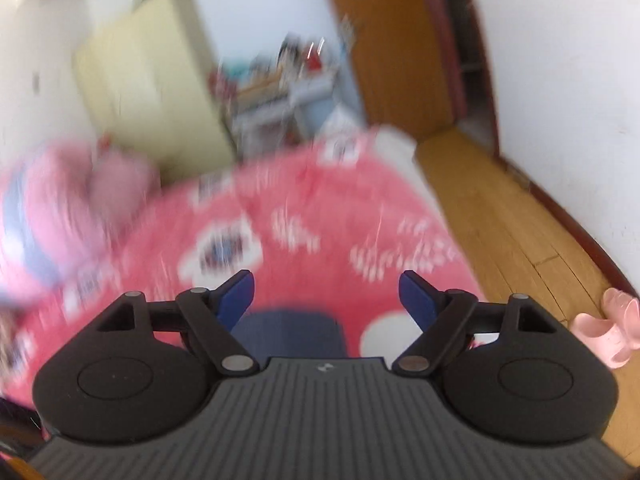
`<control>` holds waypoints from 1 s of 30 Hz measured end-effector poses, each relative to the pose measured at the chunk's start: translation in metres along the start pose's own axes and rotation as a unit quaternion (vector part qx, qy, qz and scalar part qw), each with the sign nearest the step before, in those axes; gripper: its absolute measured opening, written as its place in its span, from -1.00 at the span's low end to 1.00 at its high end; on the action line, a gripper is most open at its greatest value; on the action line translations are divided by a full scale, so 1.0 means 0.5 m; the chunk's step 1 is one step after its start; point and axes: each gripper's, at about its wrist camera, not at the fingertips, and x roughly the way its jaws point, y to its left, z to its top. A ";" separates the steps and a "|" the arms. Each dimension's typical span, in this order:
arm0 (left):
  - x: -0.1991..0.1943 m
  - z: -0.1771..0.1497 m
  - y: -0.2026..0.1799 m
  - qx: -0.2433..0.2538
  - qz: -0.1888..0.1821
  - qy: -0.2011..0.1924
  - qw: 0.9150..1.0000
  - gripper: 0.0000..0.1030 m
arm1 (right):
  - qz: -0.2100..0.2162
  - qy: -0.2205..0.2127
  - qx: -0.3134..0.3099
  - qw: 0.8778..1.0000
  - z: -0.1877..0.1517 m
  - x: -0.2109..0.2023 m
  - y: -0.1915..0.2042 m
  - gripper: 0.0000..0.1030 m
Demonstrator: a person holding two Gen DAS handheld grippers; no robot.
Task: Fold clothes
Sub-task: 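Lower the trousers onto the folded clothes stack and open both grippers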
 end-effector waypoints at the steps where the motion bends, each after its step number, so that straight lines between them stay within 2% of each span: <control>1: -0.001 0.002 -0.001 -0.005 0.006 0.001 1.000 -0.36 | 0.001 -0.023 0.017 1.000 0.000 -0.029 -0.013 0.55; 3: -0.003 0.005 -0.006 -0.003 0.016 0.002 1.000 -0.13 | 0.020 -0.030 0.040 0.999 -0.041 -0.087 -0.035 0.55; 6: -0.012 0.005 -0.031 0.009 0.025 0.012 1.000 0.09 | 0.047 -0.041 0.073 0.995 -0.103 -0.172 -0.068 0.55; 7: -0.015 0.003 -0.041 0.015 0.029 0.016 0.999 0.13 | 0.044 -0.035 0.079 0.995 -0.131 -0.184 -0.072 0.55; 9: -0.020 -0.013 -0.064 0.032 0.044 0.028 0.998 0.33 | 0.038 -0.021 0.090 0.995 -0.188 -0.207 -0.081 0.55; 13: -0.029 -0.047 -0.111 0.067 0.073 0.052 0.994 0.39 | 0.033 -0.004 0.134 0.990 -0.278 -0.226 -0.104 0.55; 16: -0.017 -0.071 -0.144 0.104 0.104 0.064 0.987 0.32 | 0.028 0.007 0.146 0.989 -0.307 -0.210 -0.108 0.54; 18: -0.007 -0.084 -0.157 0.126 0.122 0.067 0.982 0.07 | 0.028 0.007 0.142 0.989 -0.314 -0.200 -0.105 0.49; 19: -0.008 -0.089 -0.157 0.131 0.130 0.065 0.981 0.01 | 0.027 0.005 0.136 0.990 -0.313 -0.194 -0.100 0.45; 21: -0.009 -0.095 -0.158 0.141 0.142 0.060 0.978 -0.32 | 0.019 0.002 0.124 0.992 -0.312 -0.188 -0.099 0.14; 22: -0.008 -0.094 -0.159 0.140 0.145 0.058 0.978 -0.40 | 0.019 0.003 0.123 0.992 -0.311 -0.182 -0.100 0.01; 23: -0.007 -0.093 -0.159 0.140 0.148 0.056 0.977 -0.48 | 0.019 0.001 0.124 0.992 -0.309 -0.179 -0.102 -0.25; 24: -0.007 -0.091 -0.160 0.140 0.151 0.053 0.977 -0.56 | 0.019 -0.001 0.126 0.992 -0.306 -0.176 -0.103 -0.42; 26: -0.010 -0.088 -0.168 0.138 0.155 0.046 0.977 -0.63 | 0.024 -0.010 0.125 0.992 -0.298 -0.179 -0.099 -0.73; 28: -0.018 -0.081 -0.178 0.118 0.138 0.039 0.983 -0.75 | 0.036 -0.021 0.125 0.991 -0.286 -0.196 -0.087 -0.81; 29: -0.027 -0.080 -0.180 0.116 0.127 0.040 0.984 -0.88 | 0.046 -0.026 0.133 0.990 -0.281 -0.209 -0.082 -0.81; 30: -0.035 -0.079 -0.181 0.114 0.116 0.042 0.986 -0.88 | 0.056 -0.032 0.140 0.988 -0.277 -0.221 -0.078 -0.82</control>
